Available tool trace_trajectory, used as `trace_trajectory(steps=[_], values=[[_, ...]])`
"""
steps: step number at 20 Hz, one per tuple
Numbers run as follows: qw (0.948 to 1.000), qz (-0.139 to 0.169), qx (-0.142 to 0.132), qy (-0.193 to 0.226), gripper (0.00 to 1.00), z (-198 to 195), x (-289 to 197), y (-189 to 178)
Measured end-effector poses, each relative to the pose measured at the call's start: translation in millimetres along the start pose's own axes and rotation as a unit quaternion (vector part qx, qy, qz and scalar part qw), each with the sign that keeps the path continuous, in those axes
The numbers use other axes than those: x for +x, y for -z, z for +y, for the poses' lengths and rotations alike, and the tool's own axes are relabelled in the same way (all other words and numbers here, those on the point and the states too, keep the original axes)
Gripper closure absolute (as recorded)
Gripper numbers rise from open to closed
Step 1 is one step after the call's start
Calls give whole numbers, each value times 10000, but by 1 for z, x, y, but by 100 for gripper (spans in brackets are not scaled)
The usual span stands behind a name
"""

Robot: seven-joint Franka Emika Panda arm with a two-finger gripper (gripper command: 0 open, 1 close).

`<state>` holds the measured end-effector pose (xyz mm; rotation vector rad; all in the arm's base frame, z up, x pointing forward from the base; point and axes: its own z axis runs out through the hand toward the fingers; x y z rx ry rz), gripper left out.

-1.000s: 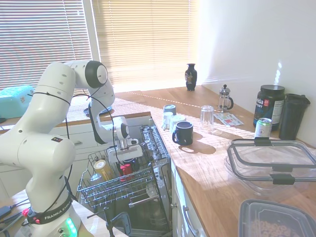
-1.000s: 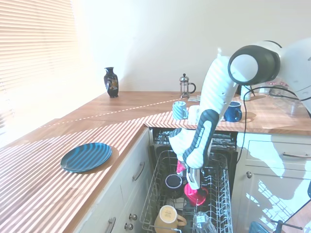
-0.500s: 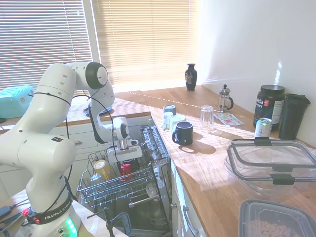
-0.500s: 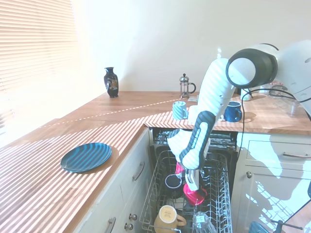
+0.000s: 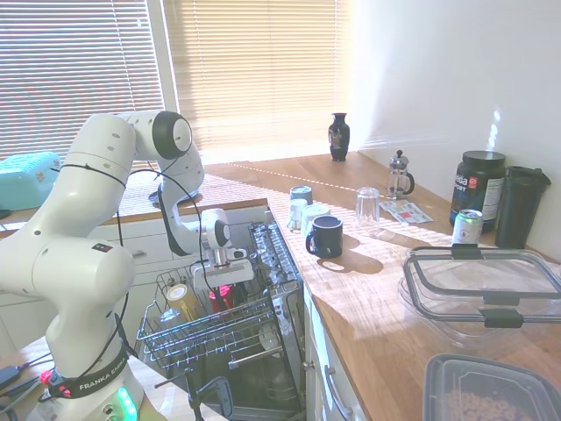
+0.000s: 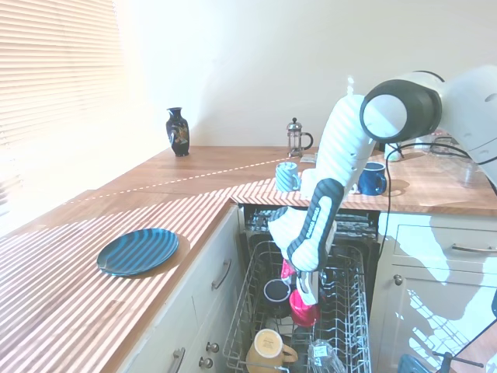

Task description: Remove a mug cup out of the dishwasher

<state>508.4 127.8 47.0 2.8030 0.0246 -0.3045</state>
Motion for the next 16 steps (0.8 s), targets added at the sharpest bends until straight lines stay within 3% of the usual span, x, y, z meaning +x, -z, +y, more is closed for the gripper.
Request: trace_trajectory(steps=[11,14,16], values=[[9996,-110,177,-181,100,-8,-8,3],[9986,-239,365,-282,100,-25,-25,25],[9982,-160,444,-368,100,-22,-27,49]])
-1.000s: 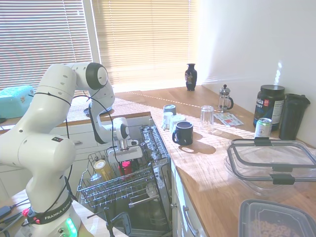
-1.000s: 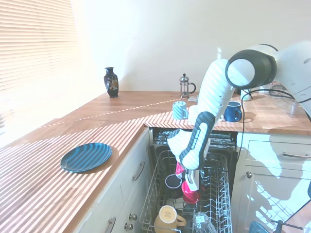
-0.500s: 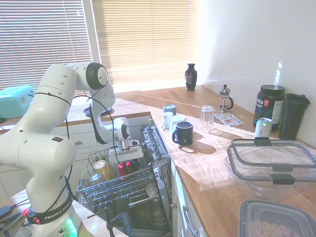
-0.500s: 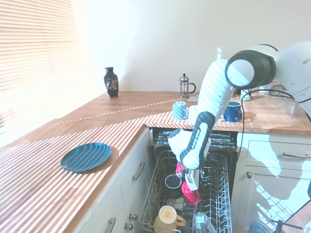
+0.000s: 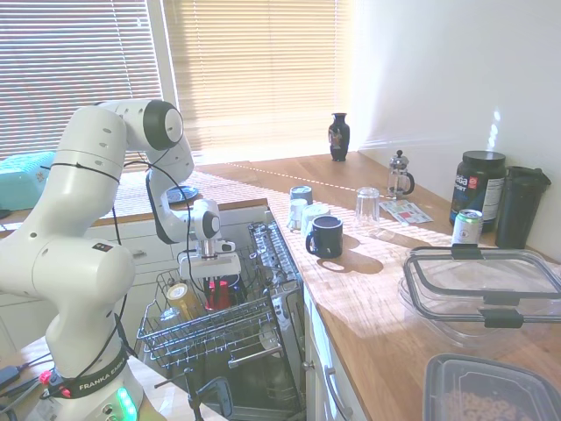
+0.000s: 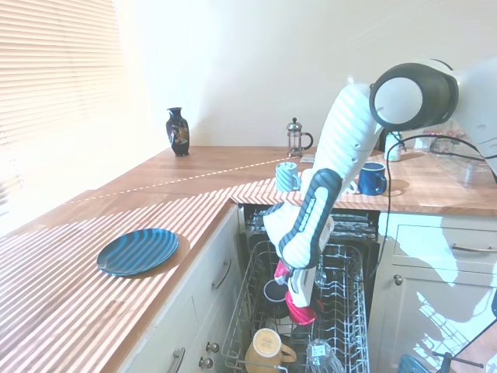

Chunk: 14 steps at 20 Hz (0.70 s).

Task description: Remove a mug cup out of the dishwasher

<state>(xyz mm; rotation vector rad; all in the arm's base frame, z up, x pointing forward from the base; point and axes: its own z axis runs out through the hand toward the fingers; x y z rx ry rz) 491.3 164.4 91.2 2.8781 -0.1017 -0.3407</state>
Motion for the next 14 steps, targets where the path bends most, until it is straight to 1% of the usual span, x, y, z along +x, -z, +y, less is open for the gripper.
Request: trace_trajectory(steps=[2,7,11,14], values=[[9999,117,57,-56,100,1,-4,27],[9974,542,436,-170,100,-5,-22,104],[9934,757,727,-464,100,18,-28,155],[9884,896,957,-767,100,43,-26,186]])
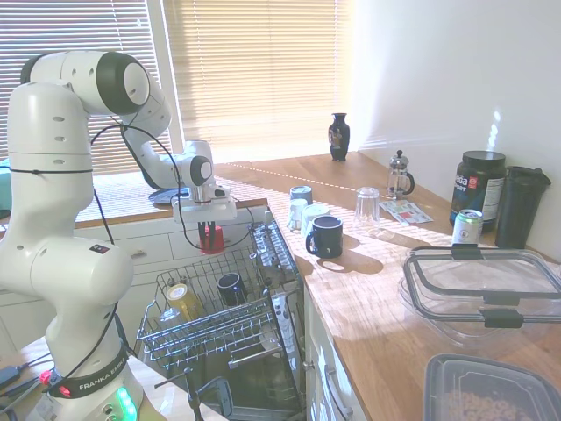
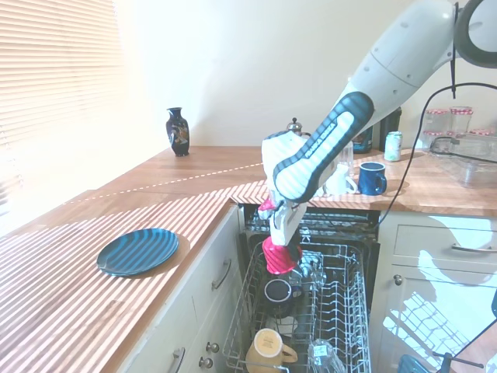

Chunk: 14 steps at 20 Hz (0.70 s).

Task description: Remove a mug cup out of the dishwasher

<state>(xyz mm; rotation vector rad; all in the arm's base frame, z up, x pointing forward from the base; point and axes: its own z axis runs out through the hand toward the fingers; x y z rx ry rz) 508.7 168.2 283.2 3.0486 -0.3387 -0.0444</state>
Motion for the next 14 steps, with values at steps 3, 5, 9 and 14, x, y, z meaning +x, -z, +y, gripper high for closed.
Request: trace_trajectory(steps=[3,5,9,14], values=[[9984,189,291,-452,100,27,15,42],[9954,315,436,-789,100,54,26,72],[9883,460,538,-1351,100,112,40,113],[9776,487,575,-1963,100,178,45,136]])
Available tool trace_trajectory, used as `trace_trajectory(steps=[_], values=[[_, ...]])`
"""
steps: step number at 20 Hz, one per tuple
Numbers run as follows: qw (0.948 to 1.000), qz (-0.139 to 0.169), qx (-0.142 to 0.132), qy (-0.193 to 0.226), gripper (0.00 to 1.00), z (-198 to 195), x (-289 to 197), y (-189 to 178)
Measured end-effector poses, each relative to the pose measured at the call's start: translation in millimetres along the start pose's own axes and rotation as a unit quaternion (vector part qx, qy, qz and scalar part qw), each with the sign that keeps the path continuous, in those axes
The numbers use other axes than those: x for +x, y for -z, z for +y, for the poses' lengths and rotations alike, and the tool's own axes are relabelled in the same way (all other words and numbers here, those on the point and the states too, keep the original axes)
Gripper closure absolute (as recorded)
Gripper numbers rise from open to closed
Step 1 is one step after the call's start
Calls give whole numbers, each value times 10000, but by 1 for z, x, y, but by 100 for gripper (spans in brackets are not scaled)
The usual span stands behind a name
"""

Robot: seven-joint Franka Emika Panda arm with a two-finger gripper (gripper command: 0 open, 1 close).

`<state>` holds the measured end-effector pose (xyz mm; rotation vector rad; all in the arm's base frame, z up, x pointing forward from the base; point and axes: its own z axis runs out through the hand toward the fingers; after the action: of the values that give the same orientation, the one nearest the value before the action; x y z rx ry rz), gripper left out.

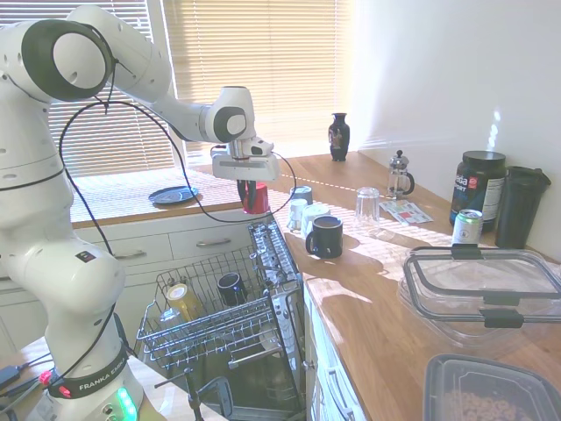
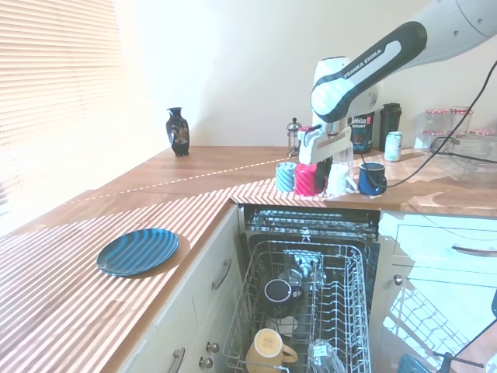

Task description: Remove a mug cup out of the dishwasher

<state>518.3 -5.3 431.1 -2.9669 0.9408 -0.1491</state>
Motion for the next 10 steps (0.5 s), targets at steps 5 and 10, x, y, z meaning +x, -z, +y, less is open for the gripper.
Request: trace_trajectory(steps=[5,10], values=[[9983,-41,-107,-567,100,61,30,2],[9965,-152,-193,-794,100,96,38,-11]])
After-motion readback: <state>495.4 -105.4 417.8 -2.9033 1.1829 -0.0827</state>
